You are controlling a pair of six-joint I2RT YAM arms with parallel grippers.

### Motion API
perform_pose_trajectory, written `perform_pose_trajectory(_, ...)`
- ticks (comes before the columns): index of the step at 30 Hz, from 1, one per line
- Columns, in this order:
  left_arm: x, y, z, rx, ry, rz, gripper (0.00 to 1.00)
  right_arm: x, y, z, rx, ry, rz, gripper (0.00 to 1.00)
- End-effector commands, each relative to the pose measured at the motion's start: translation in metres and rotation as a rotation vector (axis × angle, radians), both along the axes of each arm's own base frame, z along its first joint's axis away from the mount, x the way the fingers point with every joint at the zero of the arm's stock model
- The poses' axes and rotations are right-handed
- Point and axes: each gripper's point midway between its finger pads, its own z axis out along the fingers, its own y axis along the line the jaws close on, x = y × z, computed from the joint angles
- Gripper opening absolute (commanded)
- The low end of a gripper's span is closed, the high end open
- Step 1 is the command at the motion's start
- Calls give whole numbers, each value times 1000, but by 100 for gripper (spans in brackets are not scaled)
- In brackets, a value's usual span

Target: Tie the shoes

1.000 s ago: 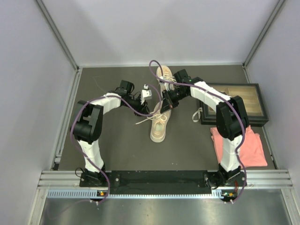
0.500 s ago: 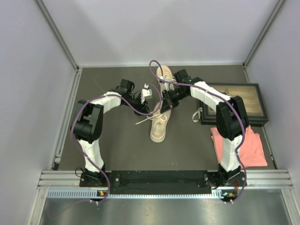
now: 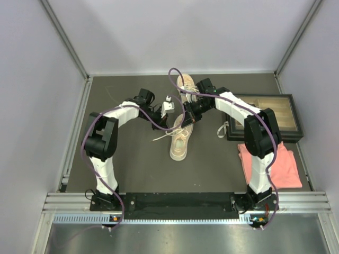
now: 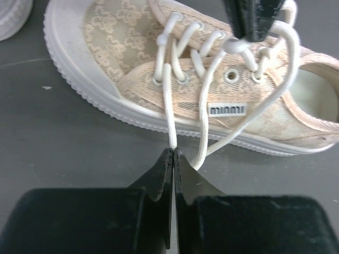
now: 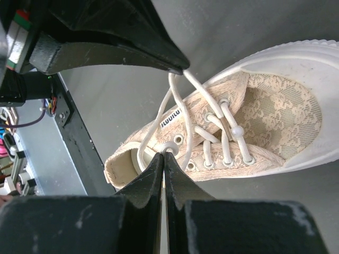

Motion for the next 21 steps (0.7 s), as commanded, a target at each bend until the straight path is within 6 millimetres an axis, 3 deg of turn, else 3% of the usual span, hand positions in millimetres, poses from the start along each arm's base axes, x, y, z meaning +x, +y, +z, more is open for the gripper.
perform_pose_trajectory(1, -8, -2, 27, -64, 20, -40, 0, 4, 1, 11, 21, -58, 8, 0)
perform_pose_trajectory(6, -13, 6, 58, -110, -5, -14, 0, 6, -1, 9, 9, -68, 2, 0)
perform_pose_trajectory(12, -47, 9, 95, -172, -8, -33, 0, 10, -1, 9, 4, -87, -8, 0)
perform_pose_trajectory(21, -107, -5, 104, -214, 72, -46, 0, 14, 0, 13, 8, -107, -23, 0)
